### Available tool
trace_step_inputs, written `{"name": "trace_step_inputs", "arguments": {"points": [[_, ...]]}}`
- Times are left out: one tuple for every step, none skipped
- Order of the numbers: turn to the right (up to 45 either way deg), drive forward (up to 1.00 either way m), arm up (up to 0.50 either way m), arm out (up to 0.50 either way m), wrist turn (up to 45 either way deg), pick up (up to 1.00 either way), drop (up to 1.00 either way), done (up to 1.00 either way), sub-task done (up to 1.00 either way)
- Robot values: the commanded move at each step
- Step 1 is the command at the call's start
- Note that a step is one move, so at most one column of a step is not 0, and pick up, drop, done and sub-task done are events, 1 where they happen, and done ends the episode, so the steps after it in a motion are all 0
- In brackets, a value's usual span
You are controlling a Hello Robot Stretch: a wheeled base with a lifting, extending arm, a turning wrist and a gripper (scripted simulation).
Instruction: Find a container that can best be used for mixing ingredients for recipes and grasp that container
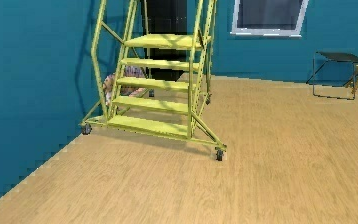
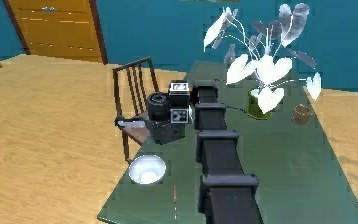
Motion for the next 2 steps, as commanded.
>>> {"name": "trace_step_inputs", "arguments": {"points": [[0.0, 0.0, -0.3, 0.0, 0.0, 0.0, 0.0, 0.0, 0.0], [0.0, 0.0, 0.0, 0.0, 0.0, 1.0, 0.0, 0.0, 0.0]]}}
